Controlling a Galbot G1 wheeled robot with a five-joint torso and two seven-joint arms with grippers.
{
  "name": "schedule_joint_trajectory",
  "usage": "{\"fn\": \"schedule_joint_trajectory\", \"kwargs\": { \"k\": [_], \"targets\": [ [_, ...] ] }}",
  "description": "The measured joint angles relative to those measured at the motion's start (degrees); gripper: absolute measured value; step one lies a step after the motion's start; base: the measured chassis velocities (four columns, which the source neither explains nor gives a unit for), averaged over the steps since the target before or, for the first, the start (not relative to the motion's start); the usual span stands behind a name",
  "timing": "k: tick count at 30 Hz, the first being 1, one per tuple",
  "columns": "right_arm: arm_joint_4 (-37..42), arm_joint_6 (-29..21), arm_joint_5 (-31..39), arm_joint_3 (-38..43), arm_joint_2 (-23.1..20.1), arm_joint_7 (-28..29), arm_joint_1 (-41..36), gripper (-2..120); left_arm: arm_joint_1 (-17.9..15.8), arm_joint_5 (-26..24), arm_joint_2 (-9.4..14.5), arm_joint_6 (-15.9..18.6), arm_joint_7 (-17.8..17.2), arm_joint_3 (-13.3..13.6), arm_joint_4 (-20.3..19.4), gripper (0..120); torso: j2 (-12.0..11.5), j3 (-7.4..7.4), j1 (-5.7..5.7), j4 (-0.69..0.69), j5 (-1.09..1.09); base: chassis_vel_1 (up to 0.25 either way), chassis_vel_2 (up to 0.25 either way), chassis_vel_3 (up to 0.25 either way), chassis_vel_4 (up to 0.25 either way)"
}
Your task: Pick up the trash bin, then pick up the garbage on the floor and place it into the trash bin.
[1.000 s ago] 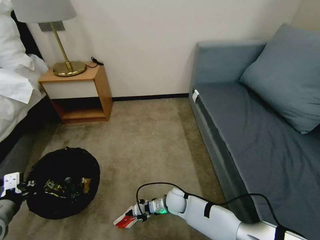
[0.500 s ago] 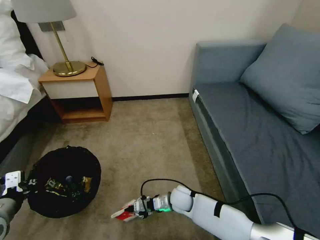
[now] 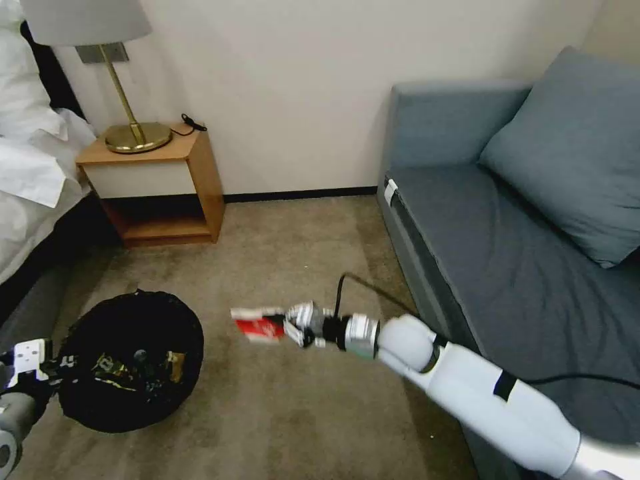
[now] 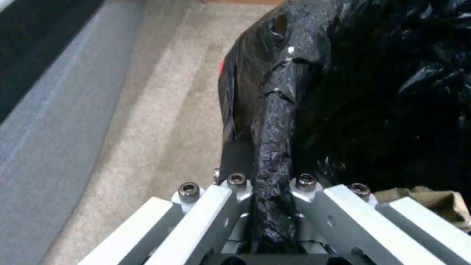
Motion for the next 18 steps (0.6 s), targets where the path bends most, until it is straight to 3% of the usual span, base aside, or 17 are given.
{"fn": "schedule_joint_trajectory", "kwargs": {
  "k": [7,11,12,16,18],
  "targets": [
    [0.56,-5.95,5.85,-8.01,7.12,5.0,9.09,0,0.6,0.04,-0.71,0.0,0.0,0.08,-0.83,3,0.0,0.0,0.0,0.01,-0.01,0.0,0.0,0.0,0.0],
    [-4.55,-7.51,5.97,-13.01,15.43,7.47,13.74,0,1.23,0.09,-1.23,0.0,0.01,-0.28,-1.25,3,0.0,0.0,0.0,0.02,-0.03,0.0,0.0,0.0,0.0],
    [-4.55,-7.51,5.97,-13.01,15.43,7.47,13.74,0,1.23,0.09,-1.23,0.0,0.01,-0.28,-1.25,3,0.0,0.0,0.0,0.02,-0.03,0.0,0.0,0.0,0.0],
    [-9.03,-8.61,5.76,-15.76,22.16,9.96,14.92,0,1.23,0.09,-1.34,0.0,0.04,-0.33,-1.26,3,0.0,0.0,0.0,0.03,-0.03,0.0,0.0,0.0,0.0],
    [-9.45,-8.79,5.73,-16.23,22.76,10.33,14.92,0,1.12,0.09,-1.33,0.0,0.04,-0.33,-1.26,3,0.0,0.0,0.0,0.03,-0.03,0.0,0.0,0.0,0.0]
  ]
}}
